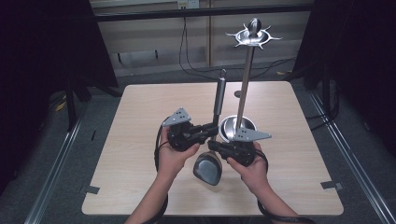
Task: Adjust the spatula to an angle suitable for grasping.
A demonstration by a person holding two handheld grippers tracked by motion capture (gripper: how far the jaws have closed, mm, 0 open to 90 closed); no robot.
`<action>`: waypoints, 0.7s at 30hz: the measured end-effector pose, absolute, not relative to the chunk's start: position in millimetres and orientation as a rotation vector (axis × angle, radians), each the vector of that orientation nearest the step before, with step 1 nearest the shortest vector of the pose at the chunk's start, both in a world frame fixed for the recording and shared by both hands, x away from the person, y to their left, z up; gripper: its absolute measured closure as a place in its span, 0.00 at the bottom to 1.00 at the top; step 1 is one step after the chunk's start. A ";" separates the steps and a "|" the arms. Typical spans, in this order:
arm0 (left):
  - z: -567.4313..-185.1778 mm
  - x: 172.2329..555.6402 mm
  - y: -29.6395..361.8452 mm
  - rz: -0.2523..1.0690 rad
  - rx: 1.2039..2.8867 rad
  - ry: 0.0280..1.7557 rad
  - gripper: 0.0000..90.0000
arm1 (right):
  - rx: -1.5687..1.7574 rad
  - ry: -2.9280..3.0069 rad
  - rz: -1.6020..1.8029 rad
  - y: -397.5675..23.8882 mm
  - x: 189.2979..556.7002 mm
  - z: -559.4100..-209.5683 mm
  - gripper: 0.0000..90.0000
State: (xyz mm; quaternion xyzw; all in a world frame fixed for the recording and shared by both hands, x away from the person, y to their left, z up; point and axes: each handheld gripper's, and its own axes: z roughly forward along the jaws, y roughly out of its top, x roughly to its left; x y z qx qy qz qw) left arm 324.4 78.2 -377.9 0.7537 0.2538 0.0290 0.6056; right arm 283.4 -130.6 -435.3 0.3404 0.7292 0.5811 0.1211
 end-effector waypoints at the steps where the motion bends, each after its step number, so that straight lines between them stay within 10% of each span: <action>1: -377.7 325.0 78.3 0.065 1.752 0.585 0.84 | 0.992 2.135 1.690 -131.6 283.5 -435.0 0.99; 21: -355.8 339.6 66.5 0.057 1.740 0.553 0.84 | 0.965 2.108 1.681 -143.9 295.3 -414.7 0.99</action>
